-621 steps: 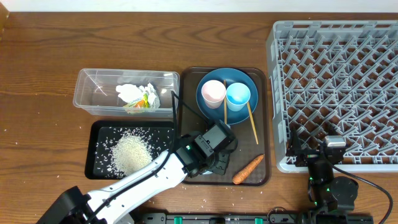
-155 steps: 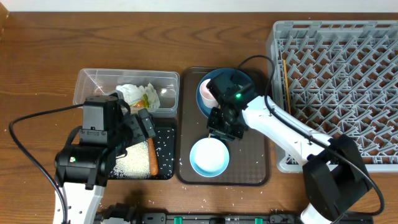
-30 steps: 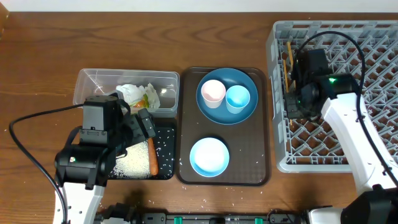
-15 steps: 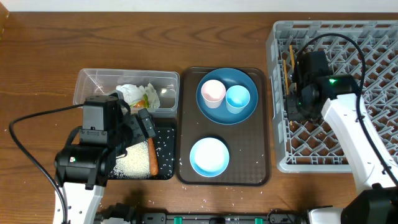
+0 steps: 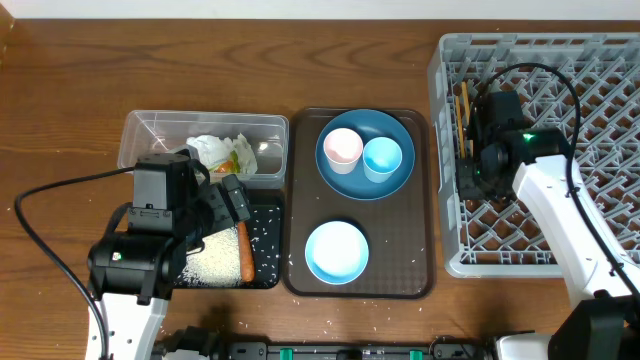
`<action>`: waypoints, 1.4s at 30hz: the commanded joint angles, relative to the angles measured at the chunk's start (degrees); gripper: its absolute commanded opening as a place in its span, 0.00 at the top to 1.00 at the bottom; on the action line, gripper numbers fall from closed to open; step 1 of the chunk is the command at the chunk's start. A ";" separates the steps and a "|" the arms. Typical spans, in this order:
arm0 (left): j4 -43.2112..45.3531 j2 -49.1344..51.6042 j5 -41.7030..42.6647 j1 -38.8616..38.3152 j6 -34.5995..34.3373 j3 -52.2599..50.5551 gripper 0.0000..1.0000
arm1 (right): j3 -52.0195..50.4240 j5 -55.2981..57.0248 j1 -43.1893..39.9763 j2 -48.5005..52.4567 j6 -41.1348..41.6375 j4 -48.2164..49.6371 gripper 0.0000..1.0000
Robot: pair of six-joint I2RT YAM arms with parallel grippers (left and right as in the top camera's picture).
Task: Sort waste into correct bins and load items into the dishwasher rack
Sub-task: 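Carry the chopstick into the dish rack, stand it upright, release, then move the right gripper to the light-blue bowl on the brown tray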
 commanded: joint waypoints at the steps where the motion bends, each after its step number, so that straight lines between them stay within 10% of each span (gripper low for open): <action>1: 0.00 0.00 0.31 0.37 0.50 0.90 0.04 | -0.35 -0.52 -0.07 0.15 0.81 0.22 0.84; 17: 0.00 0.00 0.31 0.37 0.48 0.90 0.04 | -0.04 -10.71 -0.07 0.13 0.81 0.57 0.69; 27: 0.00 0.00 0.31 0.37 0.50 0.87 0.04 | 0.63 -29.16 0.98 0.13 0.90 3.21 0.79; 42: 0.00 0.00 0.31 0.37 0.50 0.90 0.04 | 0.57 -28.63 20.94 0.13 11.63 2.40 0.79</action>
